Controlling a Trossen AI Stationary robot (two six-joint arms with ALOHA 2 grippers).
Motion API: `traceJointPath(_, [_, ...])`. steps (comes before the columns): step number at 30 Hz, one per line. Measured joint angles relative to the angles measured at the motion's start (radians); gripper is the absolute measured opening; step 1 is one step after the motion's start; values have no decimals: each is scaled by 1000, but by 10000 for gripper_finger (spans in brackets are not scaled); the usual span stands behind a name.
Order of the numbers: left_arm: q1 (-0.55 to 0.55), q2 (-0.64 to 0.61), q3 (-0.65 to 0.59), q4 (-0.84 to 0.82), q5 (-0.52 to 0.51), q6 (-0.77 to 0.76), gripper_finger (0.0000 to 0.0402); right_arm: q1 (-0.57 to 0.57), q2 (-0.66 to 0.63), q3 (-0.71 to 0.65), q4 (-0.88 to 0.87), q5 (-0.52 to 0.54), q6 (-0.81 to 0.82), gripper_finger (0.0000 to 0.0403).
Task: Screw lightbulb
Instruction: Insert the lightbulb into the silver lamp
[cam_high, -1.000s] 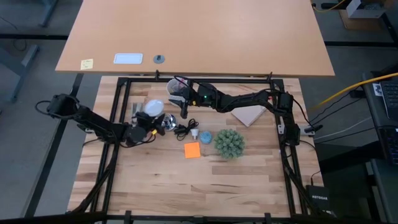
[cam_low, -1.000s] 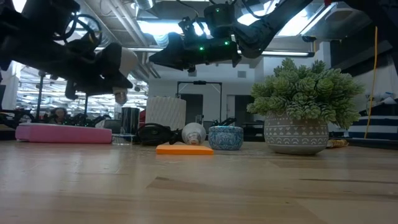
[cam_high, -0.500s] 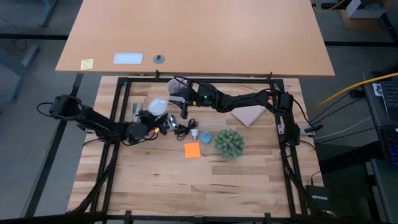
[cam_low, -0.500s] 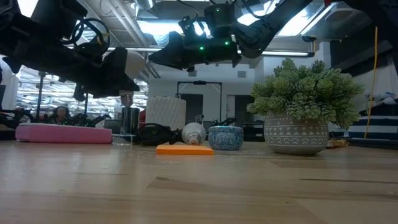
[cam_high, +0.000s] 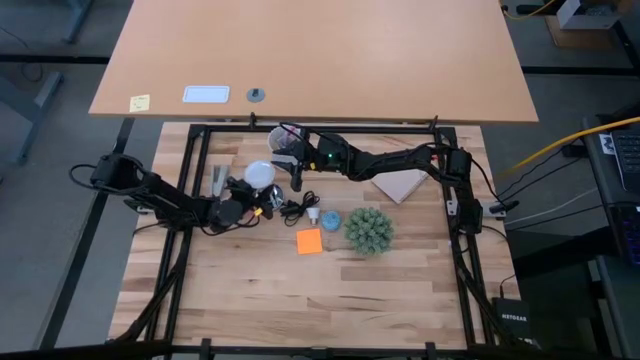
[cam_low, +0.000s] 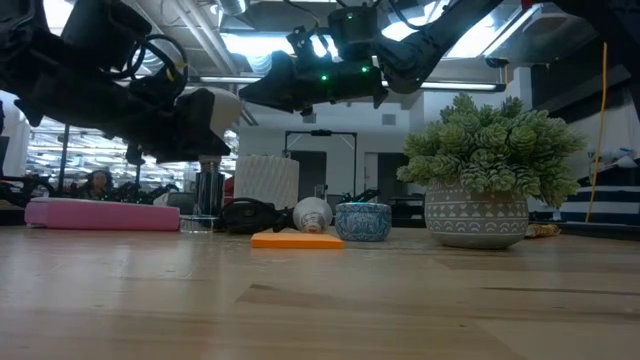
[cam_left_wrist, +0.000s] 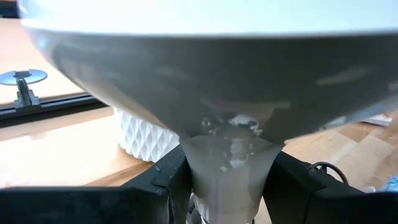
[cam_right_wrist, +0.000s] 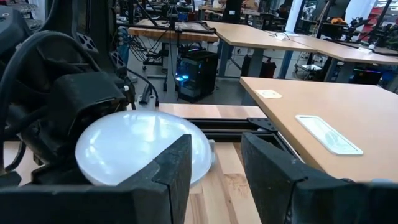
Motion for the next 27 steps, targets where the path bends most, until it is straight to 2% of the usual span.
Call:
traceJointPath(10, [0,17,0,-4,10,24,150,0,0,0,0,-2,0,143])
traceJointPath(22, [0,82,3,14,-1,-23,150,5,0,0,14,-148,-1,143])
traceJointPath(27, [0,82,4,13,1,-23,150,31,0,0,28,-152,-52,143])
